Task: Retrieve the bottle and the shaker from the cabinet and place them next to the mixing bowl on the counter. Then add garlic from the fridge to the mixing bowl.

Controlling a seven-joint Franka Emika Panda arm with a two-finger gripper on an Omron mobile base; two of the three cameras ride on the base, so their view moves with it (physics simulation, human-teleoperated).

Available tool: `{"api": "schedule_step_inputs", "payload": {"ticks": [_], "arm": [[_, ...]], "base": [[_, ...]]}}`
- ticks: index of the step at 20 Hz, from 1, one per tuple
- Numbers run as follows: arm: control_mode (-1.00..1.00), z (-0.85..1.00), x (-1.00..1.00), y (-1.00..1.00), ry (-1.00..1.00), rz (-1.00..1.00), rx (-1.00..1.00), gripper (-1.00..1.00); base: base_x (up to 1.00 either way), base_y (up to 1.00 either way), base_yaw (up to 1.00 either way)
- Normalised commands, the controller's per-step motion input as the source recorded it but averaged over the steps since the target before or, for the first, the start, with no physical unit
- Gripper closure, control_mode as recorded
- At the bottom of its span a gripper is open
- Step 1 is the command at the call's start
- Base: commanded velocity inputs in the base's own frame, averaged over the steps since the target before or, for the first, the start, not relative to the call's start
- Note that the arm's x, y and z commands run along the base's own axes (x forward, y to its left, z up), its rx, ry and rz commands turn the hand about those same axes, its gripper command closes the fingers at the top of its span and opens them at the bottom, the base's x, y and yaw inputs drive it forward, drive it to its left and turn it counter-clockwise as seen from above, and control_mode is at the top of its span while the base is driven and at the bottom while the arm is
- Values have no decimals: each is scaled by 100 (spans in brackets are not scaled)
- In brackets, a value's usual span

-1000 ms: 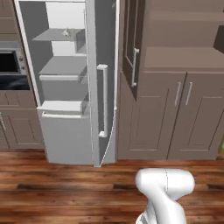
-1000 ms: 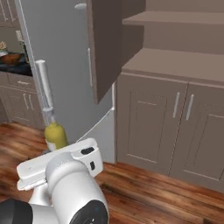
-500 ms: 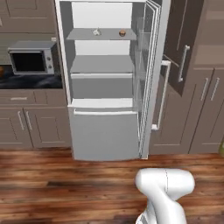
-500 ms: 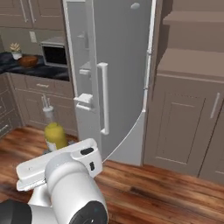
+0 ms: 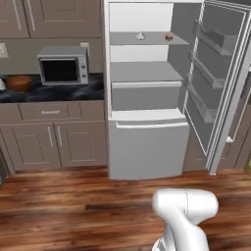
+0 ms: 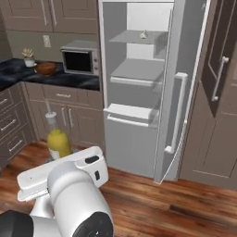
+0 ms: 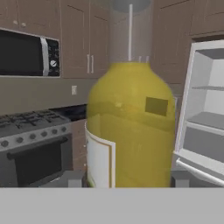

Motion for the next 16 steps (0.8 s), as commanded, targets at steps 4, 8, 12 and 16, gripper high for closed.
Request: {"api": "schedule_step_inputs", "payload": {"ticks": [4, 8, 12, 16], "arm": [[100, 0, 0, 0, 0, 0, 0, 100], [100, 0, 0, 0, 0, 0, 0, 100], [100, 0, 0, 0, 0, 0, 0, 100], [100, 0, 0, 0, 0, 0, 0, 100]], "base": [[39, 70, -25], [77, 56, -36], [92, 59, -49], [94, 59, -52]]}}
